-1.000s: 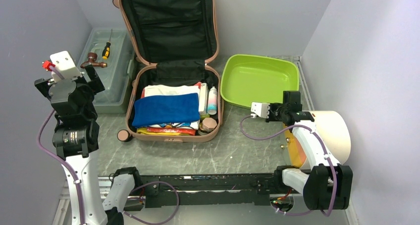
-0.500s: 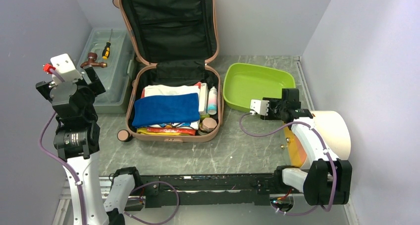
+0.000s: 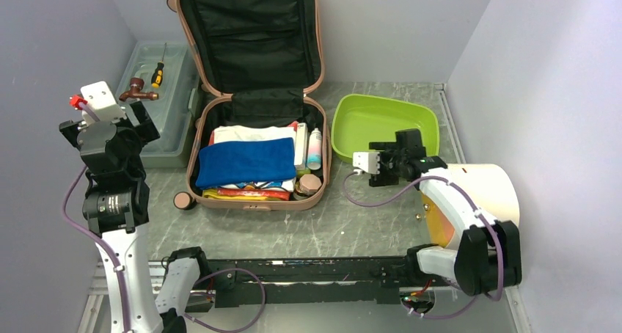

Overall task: Open, take out, and arrange the luggage
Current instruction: Adjust the bin at the center of the board.

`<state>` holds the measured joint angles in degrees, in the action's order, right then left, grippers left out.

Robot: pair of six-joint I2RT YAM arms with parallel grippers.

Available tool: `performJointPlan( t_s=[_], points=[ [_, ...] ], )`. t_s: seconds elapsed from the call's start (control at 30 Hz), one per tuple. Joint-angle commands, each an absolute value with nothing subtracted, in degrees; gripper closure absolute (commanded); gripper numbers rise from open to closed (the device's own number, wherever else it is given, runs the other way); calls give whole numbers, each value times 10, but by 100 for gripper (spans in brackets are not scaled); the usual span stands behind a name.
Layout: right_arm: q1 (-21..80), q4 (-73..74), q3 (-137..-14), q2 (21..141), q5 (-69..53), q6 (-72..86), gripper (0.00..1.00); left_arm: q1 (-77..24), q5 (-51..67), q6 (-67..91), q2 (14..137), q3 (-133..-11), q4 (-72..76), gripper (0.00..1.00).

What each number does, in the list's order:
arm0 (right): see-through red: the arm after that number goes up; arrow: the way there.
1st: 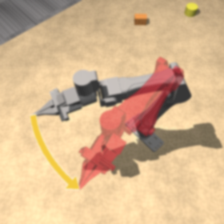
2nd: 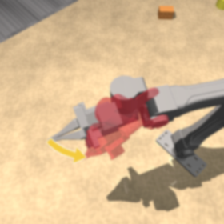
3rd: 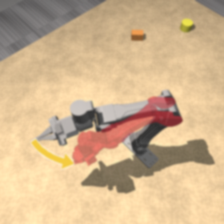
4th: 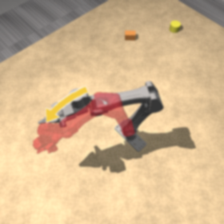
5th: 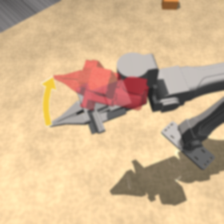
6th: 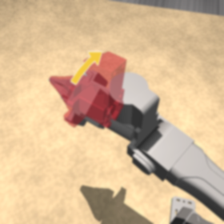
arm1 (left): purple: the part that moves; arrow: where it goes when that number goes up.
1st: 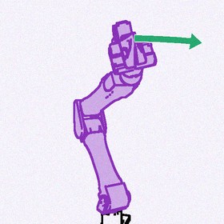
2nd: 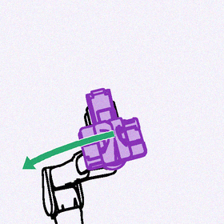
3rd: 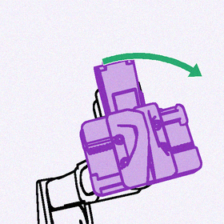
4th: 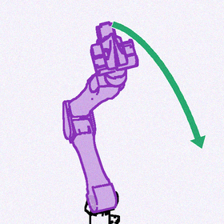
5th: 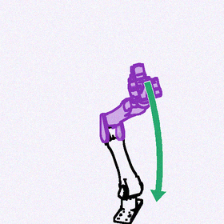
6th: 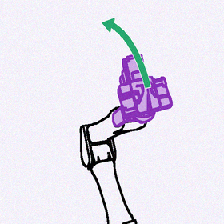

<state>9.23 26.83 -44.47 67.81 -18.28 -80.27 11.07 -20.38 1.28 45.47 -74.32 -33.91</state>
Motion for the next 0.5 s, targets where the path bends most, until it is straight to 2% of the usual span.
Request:
performJointPlan(
  t_s=[0.0,0.13,0.23,0.3,0.37,0.47],
  points=[
    [142,250,-469,736,-119,-773,22,116,-174,10,443,-724,-322,1],
    [164,237,-487,791,-51,-743,27,116,-156,-63,422,-703,-351,1],
    [167,257,-503,817,-38,-734,37,115,-100,-126,382,-659,-393,0],
    [168,274,-510,830,-36,-733,45,116,1,-183,350,-626,-457,1],
    [168,287,-513,839,-36,-733,52,115,154,-252,325,-597,-548,0],
    [168,296,-516,842,-43,-731,56,116,294,-357,298,-572,-646,1]
  ],
)
